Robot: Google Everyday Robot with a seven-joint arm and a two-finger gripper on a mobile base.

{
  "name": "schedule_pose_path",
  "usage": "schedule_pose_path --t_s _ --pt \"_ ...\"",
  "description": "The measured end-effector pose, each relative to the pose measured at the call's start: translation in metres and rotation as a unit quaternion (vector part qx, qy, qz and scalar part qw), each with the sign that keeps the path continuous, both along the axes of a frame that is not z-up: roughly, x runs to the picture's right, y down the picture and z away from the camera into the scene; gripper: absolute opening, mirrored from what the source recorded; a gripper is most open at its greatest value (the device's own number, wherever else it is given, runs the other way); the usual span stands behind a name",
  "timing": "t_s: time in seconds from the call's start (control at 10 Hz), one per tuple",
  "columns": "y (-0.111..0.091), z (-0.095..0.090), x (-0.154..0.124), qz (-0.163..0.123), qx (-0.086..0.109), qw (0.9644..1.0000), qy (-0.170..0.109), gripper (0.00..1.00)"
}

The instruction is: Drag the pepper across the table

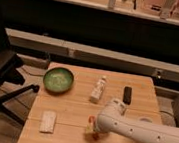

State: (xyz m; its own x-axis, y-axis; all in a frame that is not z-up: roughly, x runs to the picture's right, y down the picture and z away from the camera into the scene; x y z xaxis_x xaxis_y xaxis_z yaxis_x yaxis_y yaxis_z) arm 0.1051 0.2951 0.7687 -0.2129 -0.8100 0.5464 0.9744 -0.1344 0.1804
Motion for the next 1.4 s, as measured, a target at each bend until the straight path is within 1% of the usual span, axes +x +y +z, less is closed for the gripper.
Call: schedule_pose_path --t_s 0.1,0.3,0.4,0.5,0.7,0.9,1.1,1.2,1.4 --pt "0.002 0.0 -0.001 0.003 -0.001 1.0 0.002 0.8" --pt "0.007 -0.001 0.006 0.013 -0.003 0.9999 0.01 0.8" --pt "0.008 0.0 0.007 0.013 -0.003 0.9999 0.01 0.78" --pt "0.009 0.0 0.006 0.009 -0.004 0.9999 0.007 0.7" --pt "0.011 0.0 0.006 0.006 -0.004 1.0 0.005 0.49" --pt "0.012 -0.001 0.008 0.01 -0.005 0.9999 0.007 0.3" --pt "0.014 -0.003 0.015 0.016 -0.004 0.9998 0.013 0.08" --pt "0.01 -0.002 0.016 0.016 -0.004 0.9998 0.012 0.02" --pt "-0.009 0.007 0.03 0.012 0.002 0.9999 0.011 0.01"
